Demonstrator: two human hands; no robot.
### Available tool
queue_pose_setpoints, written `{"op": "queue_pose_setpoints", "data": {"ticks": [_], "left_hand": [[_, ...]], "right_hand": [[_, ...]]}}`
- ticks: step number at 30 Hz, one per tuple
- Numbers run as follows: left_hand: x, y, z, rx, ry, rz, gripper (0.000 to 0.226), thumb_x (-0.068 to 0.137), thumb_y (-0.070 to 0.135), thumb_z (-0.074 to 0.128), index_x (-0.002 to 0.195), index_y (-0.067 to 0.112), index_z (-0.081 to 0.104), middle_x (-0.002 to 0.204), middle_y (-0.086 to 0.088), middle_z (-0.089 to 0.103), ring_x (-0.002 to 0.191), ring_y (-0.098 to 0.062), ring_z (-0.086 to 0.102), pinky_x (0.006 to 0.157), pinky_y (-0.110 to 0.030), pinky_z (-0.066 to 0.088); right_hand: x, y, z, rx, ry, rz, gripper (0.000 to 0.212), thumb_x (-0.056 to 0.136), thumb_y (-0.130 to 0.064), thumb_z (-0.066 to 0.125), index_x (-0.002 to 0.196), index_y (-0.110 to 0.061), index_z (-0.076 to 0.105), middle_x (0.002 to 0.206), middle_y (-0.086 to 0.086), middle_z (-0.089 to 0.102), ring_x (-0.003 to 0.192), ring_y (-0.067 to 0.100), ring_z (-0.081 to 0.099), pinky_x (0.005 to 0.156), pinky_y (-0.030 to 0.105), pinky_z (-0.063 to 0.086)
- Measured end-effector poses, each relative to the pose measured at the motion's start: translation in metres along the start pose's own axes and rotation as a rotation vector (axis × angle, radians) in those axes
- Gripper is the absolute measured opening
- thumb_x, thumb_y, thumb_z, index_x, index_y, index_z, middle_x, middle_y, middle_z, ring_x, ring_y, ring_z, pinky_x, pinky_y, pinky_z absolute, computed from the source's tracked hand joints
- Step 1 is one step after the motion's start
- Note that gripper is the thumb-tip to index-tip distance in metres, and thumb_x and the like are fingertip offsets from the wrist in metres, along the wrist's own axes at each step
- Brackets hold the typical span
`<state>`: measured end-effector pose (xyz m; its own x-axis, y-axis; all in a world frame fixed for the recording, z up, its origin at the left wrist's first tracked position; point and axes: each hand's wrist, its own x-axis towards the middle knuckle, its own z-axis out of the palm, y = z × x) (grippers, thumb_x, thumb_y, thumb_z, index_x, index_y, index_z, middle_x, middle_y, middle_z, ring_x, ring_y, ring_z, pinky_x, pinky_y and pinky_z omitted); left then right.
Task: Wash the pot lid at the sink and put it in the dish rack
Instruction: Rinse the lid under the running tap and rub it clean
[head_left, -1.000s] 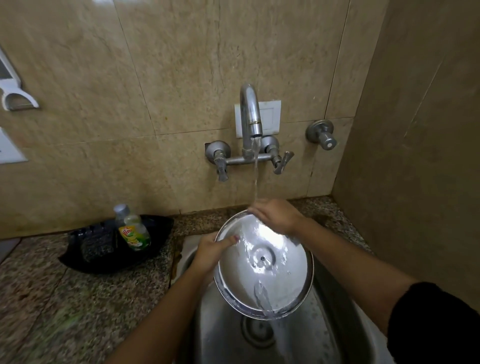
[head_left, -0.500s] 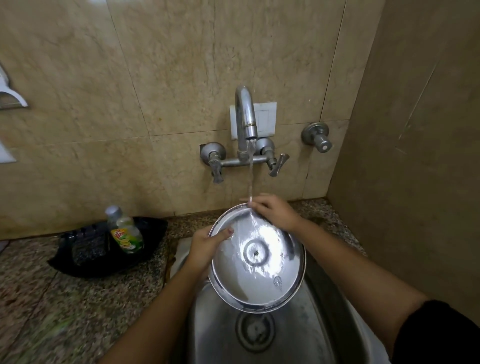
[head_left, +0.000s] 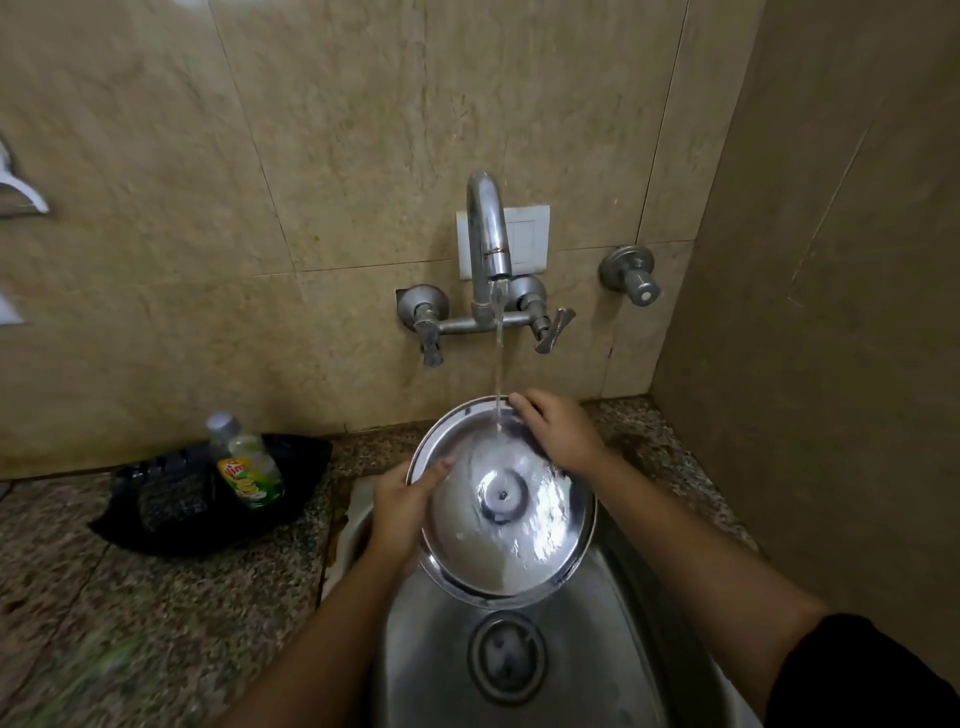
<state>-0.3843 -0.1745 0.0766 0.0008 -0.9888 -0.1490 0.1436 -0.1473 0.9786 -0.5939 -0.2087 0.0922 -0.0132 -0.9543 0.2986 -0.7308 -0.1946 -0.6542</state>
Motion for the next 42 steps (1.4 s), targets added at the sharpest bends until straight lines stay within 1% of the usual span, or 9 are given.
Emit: {"op": "queue_pose_setpoints", "data": {"ticks": [6,10,14,21,26,29,33,39,42], "left_hand": [[0.017,0.016,0.006,0.474,-0.336,0.107,0.007,0.078,0.011,0.074,0.083,0.006,0.074,0.076,-0.010,0.073,0.069,-0.015,0.064,0.064,-0.021,0.048],[0.014,0.010,0.007,0.344,-0.242,0.167,0.009,0.075,0.010,0.077,0.084,0.013,0.077,0.073,0.002,0.074,0.071,-0.007,0.065,0.070,-0.029,0.051],[0.012,0.013,0.001,0.280,-0.160,0.110,0.016,0.076,0.018,0.077,0.086,0.005,0.076,0.083,-0.015,0.076,0.072,-0.024,0.069,0.069,-0.036,0.054],[0.014,0.018,0.005,0.320,-0.204,0.180,0.008,0.078,0.008,0.074,0.074,0.015,0.075,0.064,0.007,0.071,0.064,-0.002,0.062,0.062,-0.020,0.049],[0.010,0.013,-0.008,0.056,-0.064,0.068,0.014,0.077,0.013,0.075,0.087,0.003,0.075,0.089,-0.020,0.075,0.080,-0.032,0.070,0.077,-0.045,0.056],[0.011,0.015,-0.004,0.114,-0.090,0.098,0.008,0.078,0.011,0.074,0.083,0.006,0.075,0.083,-0.015,0.075,0.074,-0.025,0.068,0.072,-0.038,0.055],[0.009,0.018,0.007,0.288,-0.139,0.209,0.003,0.081,0.008,0.072,0.078,0.008,0.073,0.059,0.009,0.067,0.055,0.005,0.057,0.056,-0.013,0.045],[0.004,0.010,-0.004,-0.009,0.038,0.128,0.005,0.081,0.014,0.072,0.078,0.010,0.074,0.074,-0.007,0.075,0.066,-0.017,0.069,0.062,-0.030,0.057],[0.012,0.015,-0.008,0.017,-0.029,0.070,0.005,0.079,0.007,0.072,0.083,0.008,0.074,0.077,-0.008,0.076,0.073,-0.022,0.070,0.070,-0.031,0.056]], "right_hand": [[0.003,-0.041,0.010,-0.416,-0.356,-0.476,0.035,0.098,-0.042,0.042,0.092,-0.013,0.061,0.087,0.002,0.061,0.074,0.018,0.055,0.061,0.029,0.034],[0.006,-0.025,-0.001,-0.229,-0.285,-0.271,0.037,0.093,-0.051,0.048,0.075,-0.019,0.054,0.066,-0.007,0.053,0.061,0.011,0.050,0.058,0.029,0.030],[0.007,-0.010,-0.017,-0.068,-0.241,-0.104,0.039,0.093,-0.052,0.047,0.064,-0.026,0.051,0.061,-0.009,0.052,0.058,0.005,0.049,0.063,0.029,0.036],[0.023,-0.054,0.002,-0.337,-0.425,-0.465,0.032,0.094,-0.054,0.043,0.077,-0.029,0.051,0.070,-0.009,0.057,0.066,0.012,0.055,0.061,0.031,0.041],[0.020,-0.021,-0.016,0.233,-0.241,-0.052,0.033,0.094,-0.038,0.055,0.075,-0.010,0.057,0.071,0.001,0.054,0.068,0.013,0.052,0.066,0.029,0.041],[0.020,-0.026,-0.012,0.004,-0.275,-0.121,0.038,0.093,-0.048,0.049,0.079,-0.014,0.059,0.076,0.004,0.062,0.071,0.018,0.058,0.069,0.035,0.044],[0.022,-0.056,0.004,-0.342,-0.382,-0.405,0.036,0.092,-0.054,0.045,0.080,-0.022,0.056,0.080,0.000,0.063,0.074,0.017,0.058,0.065,0.034,0.043],[0.014,-0.015,-0.012,0.278,-0.103,0.000,0.031,0.093,-0.039,0.055,0.073,-0.016,0.052,0.066,0.000,0.049,0.063,0.013,0.048,0.065,0.034,0.040],[0.013,-0.017,-0.012,0.285,-0.055,-0.041,0.029,0.095,-0.035,0.053,0.069,-0.024,0.047,0.065,-0.008,0.046,0.061,0.007,0.045,0.065,0.032,0.039]]}}
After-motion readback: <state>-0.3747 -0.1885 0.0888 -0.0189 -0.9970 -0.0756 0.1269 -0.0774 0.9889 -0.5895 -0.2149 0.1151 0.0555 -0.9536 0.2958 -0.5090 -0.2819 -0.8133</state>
